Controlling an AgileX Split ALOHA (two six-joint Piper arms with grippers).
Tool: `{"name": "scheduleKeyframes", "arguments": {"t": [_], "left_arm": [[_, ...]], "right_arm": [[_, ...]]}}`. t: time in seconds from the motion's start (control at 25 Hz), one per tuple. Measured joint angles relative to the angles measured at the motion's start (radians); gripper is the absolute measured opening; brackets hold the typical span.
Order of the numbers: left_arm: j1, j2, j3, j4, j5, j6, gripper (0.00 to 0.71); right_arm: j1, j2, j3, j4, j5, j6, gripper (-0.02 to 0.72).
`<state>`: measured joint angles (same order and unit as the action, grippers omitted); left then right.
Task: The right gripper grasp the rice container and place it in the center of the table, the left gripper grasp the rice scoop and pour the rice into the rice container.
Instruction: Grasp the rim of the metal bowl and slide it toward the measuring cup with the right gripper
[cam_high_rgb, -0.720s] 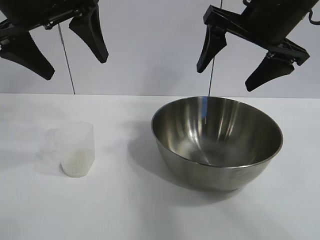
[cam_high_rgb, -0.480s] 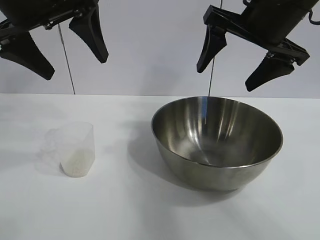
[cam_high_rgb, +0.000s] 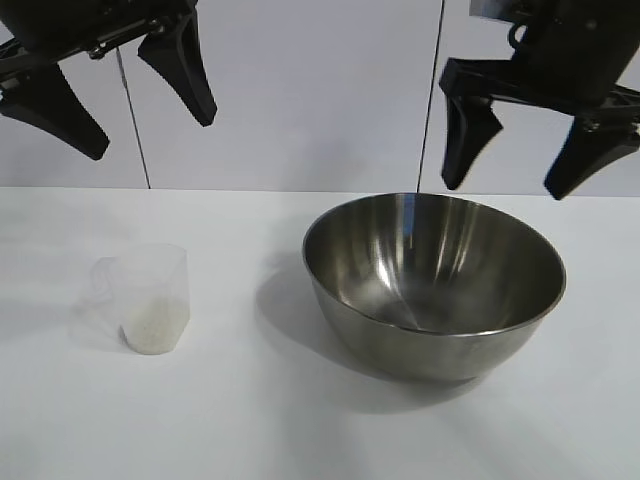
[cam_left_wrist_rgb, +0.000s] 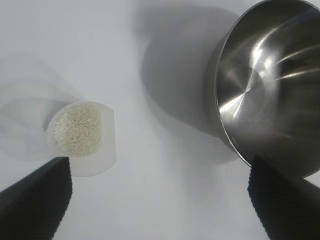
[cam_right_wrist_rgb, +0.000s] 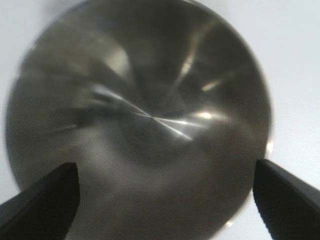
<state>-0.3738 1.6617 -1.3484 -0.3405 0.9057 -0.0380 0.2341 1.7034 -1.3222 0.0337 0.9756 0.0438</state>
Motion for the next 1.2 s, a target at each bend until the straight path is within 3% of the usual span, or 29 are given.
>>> {"name": "scheduleKeyframes", "arguments": {"t": [0.12, 0.24, 0.48, 0.84, 1.2], "left_arm": [[0.000, 0.000, 0.000, 0.000, 0.000, 0.000, 0.689], [0.000, 0.000, 0.000, 0.000, 0.000, 0.000, 0.689], [0.000, 0.000, 0.000, 0.000, 0.000, 0.000, 0.689], [0.000, 0.000, 0.000, 0.000, -0.004, 0.000, 0.689], [0.000, 0.000, 0.000, 0.000, -0.005, 0.000, 0.689]], "right_arm": [[0.000, 0.000, 0.000, -0.069, 0.000, 0.027, 0.652], [-0.006, 0.000, 0.009, -0.076, -0.034, 0.039, 0.652], [-0.074, 0.046, 0.048, -0.034, -0.088, 0.040, 0.618], [-0.079, 0.169, 0.052, 0.044, -0.155, 0.028, 0.610], [-0.080, 0.238, 0.052, 0.068, -0.203, 0.019, 0.548]]}}
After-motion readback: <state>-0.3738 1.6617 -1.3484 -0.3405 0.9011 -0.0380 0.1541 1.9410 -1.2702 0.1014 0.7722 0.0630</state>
